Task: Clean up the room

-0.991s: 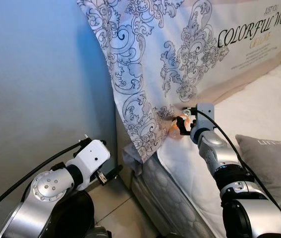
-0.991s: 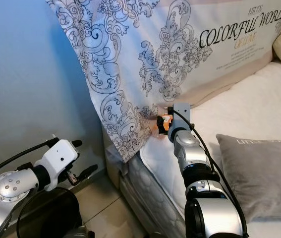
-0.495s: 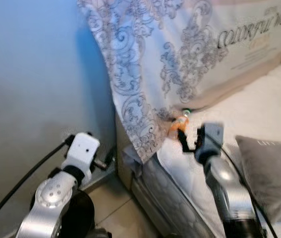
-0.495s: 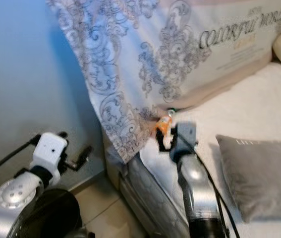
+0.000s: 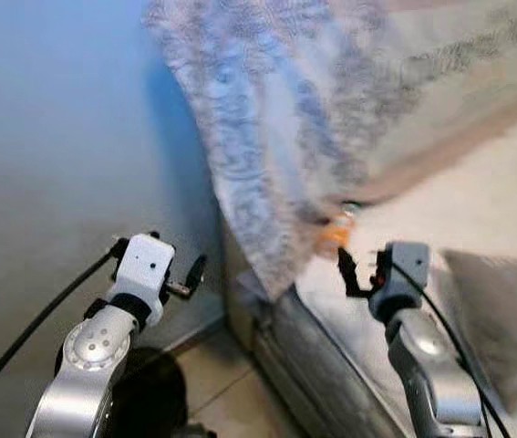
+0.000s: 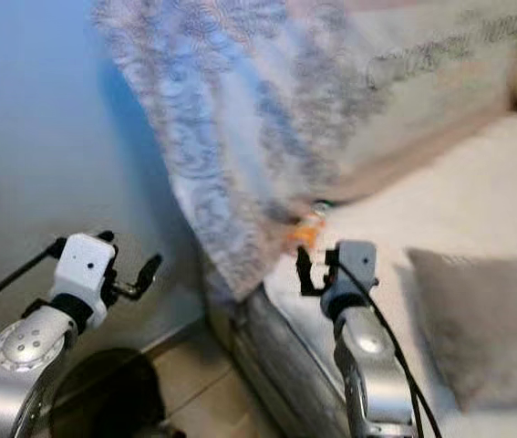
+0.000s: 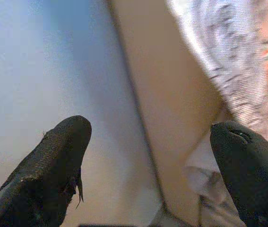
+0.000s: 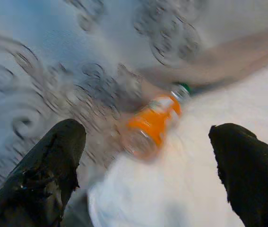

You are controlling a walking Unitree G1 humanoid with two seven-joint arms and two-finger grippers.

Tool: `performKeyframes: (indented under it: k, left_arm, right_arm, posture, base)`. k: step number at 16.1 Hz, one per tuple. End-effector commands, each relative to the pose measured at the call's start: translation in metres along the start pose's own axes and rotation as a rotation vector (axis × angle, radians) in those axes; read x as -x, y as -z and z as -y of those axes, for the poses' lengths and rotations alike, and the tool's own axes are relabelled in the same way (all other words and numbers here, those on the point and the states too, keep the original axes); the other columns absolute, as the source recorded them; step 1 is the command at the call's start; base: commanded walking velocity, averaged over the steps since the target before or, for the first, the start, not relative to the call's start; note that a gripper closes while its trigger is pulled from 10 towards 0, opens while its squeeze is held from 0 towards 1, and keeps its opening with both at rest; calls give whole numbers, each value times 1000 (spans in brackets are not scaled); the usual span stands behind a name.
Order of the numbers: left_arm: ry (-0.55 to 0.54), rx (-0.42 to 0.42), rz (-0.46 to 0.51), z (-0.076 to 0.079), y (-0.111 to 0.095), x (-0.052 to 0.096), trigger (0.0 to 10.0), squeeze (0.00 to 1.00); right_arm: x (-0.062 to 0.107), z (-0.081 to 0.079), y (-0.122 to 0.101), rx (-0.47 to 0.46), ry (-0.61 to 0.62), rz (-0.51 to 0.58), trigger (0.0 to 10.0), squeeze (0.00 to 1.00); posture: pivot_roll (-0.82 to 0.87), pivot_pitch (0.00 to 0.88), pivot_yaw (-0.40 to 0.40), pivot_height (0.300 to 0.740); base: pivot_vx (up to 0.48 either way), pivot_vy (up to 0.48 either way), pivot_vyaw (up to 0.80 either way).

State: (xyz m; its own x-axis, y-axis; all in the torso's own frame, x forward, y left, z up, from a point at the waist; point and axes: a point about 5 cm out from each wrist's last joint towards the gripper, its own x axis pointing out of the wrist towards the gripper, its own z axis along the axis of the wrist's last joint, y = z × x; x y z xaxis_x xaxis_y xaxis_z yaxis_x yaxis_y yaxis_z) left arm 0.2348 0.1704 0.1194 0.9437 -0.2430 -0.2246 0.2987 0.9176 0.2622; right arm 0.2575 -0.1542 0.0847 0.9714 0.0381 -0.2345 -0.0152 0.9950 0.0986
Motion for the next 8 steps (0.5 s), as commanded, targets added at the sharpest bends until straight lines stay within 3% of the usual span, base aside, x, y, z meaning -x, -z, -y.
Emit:
performKeyframes:
  k: [1, 3, 6, 8]
  left_arm:
    - [5, -3, -2, -1, 1, -2, 10000, 0]
    - [15, -7, 2, -2, 0, -4, 10000, 0]
    - [14, -13, 3, -2, 0, -6, 10000, 0]
    - [44, -29, -3, 2, 2, -6, 10000, 0]
  right_arm:
    - [-1, 1, -7, -9, 8, 18, 10000, 0]
    - [-2, 7, -8, 12, 39, 11, 10000, 0]
    - [-5, 17, -10, 19, 110, 3, 10000, 0]
    - [-5, 23, -11, 60, 130, -12, 10000, 0]
  posture:
    - [48, 0, 17, 740]
    - [48, 0, 15, 740]
    - [48, 0, 10, 740]
    - [51, 0, -1, 740]
  base:
    - [311, 0, 800]
    - [311, 0, 800]
    - [295, 0, 0]
    - [0, 0, 0]
